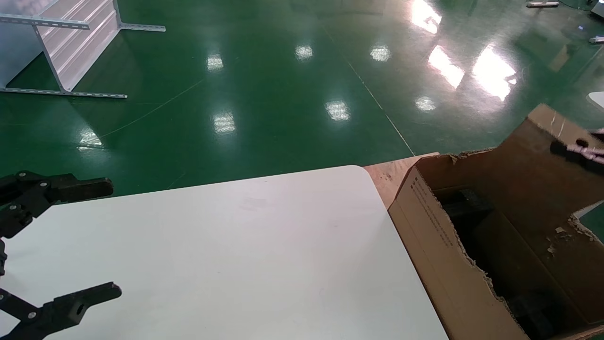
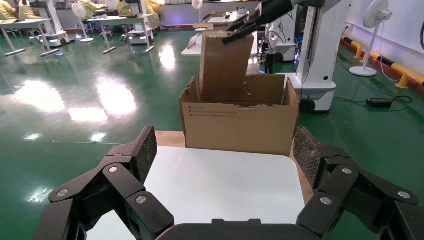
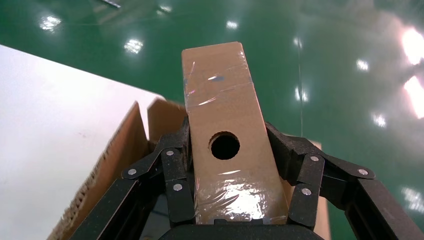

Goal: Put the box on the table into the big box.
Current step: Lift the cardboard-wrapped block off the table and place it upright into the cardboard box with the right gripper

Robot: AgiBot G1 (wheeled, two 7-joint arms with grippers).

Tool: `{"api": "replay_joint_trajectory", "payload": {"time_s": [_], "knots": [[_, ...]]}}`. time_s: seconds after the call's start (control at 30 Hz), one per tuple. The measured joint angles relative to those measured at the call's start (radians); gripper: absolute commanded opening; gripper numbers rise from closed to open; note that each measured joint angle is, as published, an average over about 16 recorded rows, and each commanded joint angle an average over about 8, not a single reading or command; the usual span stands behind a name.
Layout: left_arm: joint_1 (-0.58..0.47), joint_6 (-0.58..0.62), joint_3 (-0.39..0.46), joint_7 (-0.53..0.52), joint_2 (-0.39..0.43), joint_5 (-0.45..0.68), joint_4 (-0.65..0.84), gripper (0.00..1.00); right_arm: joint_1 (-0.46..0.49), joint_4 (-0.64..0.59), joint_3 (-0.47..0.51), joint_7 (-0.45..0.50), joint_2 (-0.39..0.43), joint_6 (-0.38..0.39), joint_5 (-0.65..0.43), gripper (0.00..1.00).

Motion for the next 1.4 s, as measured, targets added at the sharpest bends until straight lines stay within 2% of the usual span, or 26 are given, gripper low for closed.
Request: {"api": "replay_joint_trajectory", "payload": {"time_s": [0.27, 0.47, 1.4], "knots": [[0.000, 0.000, 0.000, 0.000, 0.000, 0.000, 0.000, 1.00, -0.089, -0.206, 0.020, -0.074, -0.043, -0.010, 0.042, 0.00], [0.000, 0.000, 0.000, 0.000, 0.000, 0.000, 0.000, 1.00, -0.139, -0.311, 0.034, -0.123, -0.063, -0.007, 0.058, 0.00], [0.000, -0.001, 0.001, 0.001, -0.001, -0.001, 0.000, 1.00, -0.215, -0.551, 0.096, -0.242, -0.139, 0.082, 0.122, 0.00]]}}
